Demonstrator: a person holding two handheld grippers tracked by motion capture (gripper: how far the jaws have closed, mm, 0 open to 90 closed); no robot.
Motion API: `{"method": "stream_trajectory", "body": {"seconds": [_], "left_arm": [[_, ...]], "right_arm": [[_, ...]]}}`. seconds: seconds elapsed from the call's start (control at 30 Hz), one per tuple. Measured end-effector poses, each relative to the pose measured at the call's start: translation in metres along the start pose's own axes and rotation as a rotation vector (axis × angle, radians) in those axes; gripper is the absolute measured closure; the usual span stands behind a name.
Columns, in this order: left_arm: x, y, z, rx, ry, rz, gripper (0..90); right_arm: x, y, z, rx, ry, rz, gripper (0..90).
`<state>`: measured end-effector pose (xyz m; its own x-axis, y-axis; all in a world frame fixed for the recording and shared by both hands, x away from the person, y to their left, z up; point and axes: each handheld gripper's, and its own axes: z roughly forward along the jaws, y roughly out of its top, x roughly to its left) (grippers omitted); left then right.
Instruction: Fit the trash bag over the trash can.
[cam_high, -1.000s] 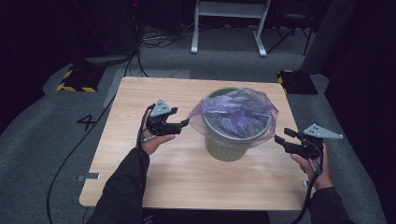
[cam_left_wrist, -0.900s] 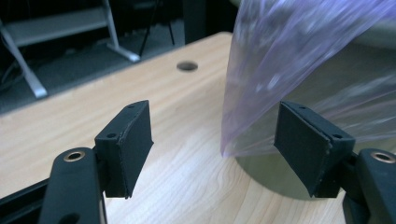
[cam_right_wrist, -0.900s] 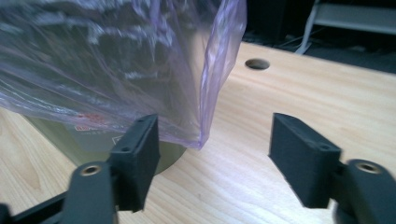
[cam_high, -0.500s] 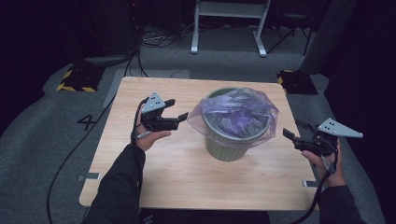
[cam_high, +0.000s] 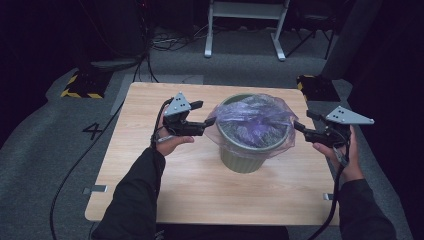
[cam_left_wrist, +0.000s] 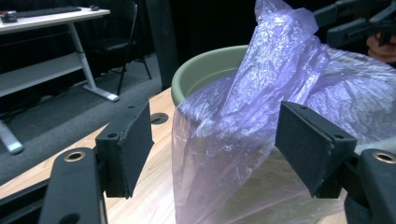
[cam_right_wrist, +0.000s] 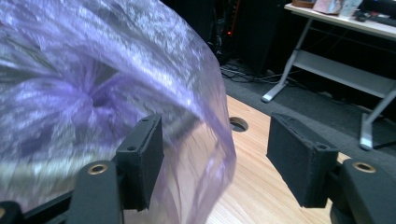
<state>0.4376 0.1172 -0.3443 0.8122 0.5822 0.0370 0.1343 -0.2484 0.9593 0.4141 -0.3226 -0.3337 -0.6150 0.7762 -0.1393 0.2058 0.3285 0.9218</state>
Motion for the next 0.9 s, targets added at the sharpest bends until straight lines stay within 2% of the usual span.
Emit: {"method": "stream_trajectory", "body": {"seconds": [0.07, 0.1, 0.17, 0.23, 0.3, 0.4, 0.5, 0.63, 0.7, 0.83, 0.9], "left_arm": [[0.001, 0.001, 0.003, -0.001, 0.002, -0.005, 28.8], [0.002, 0.002, 0.004, 0.0, 0.0, -0.011, 29.0], [0.003, 0.003, 0.006, -0.009, 0.004, -0.019, 29.9], [0.005, 0.003, 0.008, -0.005, 0.002, -0.03, 33.1], [0.006, 0.003, 0.011, 0.006, 0.019, -0.027, 36.1], [0.007, 0.002, 0.014, 0.004, 0.009, -0.039, 44.3], [0.008, 0.002, 0.018, 0.012, 0.002, -0.025, 53.9], [0.008, 0.003, 0.023, 0.013, 0.004, -0.005, 63.6], [0.009, 0.004, 0.026, 0.009, -0.007, -0.017, 64.0], [0.01, 0.004, 0.03, 0.016, -0.007, -0.009, 71.5], [0.012, 0.005, 0.032, 0.021, 0.005, -0.005, 75.3]], "right_arm": [[-0.001, 0.004, 0.006, 0.028, -0.007, 0.0, 36.2], [-0.002, 0.006, 0.008, 0.025, -0.014, 0.004, 36.2], [-0.004, 0.009, 0.011, 0.011, 0.008, 0.029, 36.4], [-0.004, 0.012, 0.013, 0.008, 0.004, 0.028, 36.2], [-0.004, 0.015, 0.015, -0.002, 0.018, 0.032, 36.1], [-0.003, 0.019, 0.019, -0.01, 0.037, 0.034, 36.5], [-0.002, 0.021, 0.025, 0.001, 0.042, 0.029, 38.5], [-0.003, 0.022, 0.033, 0.0, 0.056, 0.034, 49.2], [-0.004, 0.022, 0.035, -0.009, 0.071, 0.042, 55.5], [-0.008, 0.023, 0.04, -0.007, 0.112, 0.093, 68.3], [-0.009, 0.024, 0.042, 0.001, 0.104, 0.083, 75.2]]}}
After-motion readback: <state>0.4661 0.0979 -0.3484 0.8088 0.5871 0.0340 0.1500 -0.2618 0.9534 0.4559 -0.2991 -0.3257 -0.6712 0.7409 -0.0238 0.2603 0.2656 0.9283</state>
